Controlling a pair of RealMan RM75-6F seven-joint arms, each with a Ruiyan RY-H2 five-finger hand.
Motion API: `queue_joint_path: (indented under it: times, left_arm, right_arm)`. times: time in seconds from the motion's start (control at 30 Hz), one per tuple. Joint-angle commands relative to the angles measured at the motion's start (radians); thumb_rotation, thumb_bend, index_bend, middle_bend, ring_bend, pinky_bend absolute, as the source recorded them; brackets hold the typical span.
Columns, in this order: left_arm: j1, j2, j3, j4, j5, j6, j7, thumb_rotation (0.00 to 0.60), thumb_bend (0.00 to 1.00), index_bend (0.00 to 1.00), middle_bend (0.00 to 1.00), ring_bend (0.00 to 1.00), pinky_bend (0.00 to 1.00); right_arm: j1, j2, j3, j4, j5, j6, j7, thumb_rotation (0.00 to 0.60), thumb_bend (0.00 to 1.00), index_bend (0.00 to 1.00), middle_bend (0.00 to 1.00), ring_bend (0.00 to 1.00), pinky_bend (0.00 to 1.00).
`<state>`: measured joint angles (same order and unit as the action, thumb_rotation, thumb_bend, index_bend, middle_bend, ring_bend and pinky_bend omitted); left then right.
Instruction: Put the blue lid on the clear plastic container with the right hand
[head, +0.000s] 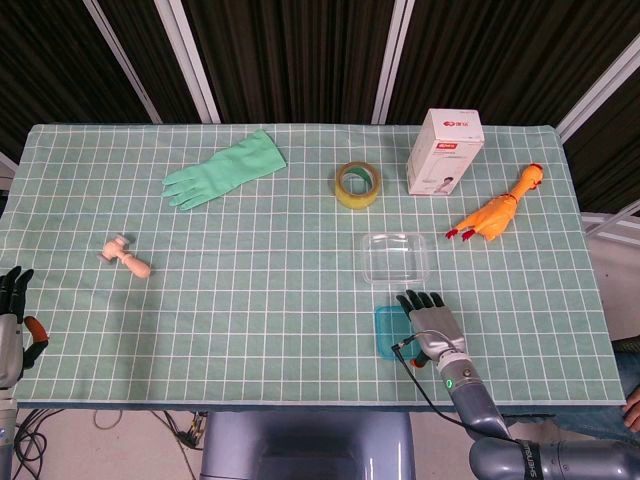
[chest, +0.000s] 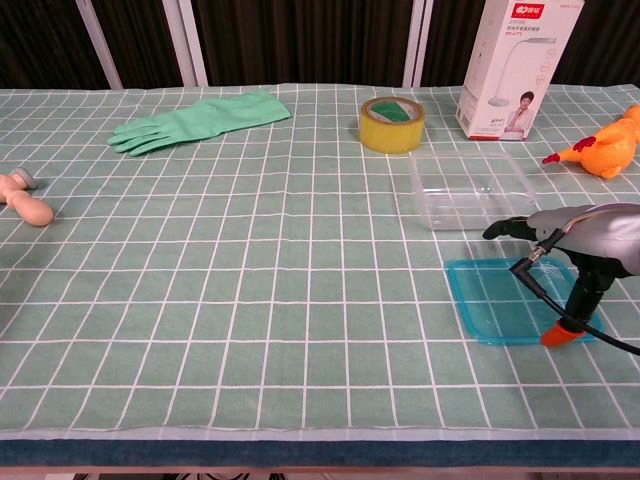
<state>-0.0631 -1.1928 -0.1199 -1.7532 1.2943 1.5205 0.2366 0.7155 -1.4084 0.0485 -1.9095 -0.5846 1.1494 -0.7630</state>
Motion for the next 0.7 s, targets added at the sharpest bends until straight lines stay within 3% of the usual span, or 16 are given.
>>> queue_joint_path:
  times: [0.03,0.7]
  left_arm:
    - [0.0,0.0,-0.001,-0.002,-0.004,0.0,0.003,0.6,0.82,0.05,0.0,0.0,0.0]
    - [-0.001,0.0,-0.001,-0.005,-0.014,-0.002,0.009,0.6,0.82,0.05,0.0,0.0,0.0]
  right_arm:
    - [-0.004,-0.015,-0.001,0.018,-0.02,0.006,0.016,0.6,0.07,0.01,0.1,0.0,0.0]
    - [-0.006,-0.033,-0.015,0.035,-0.046,0.012,0.027,0.6,0.07,0.0,0.18,0.0,0.0]
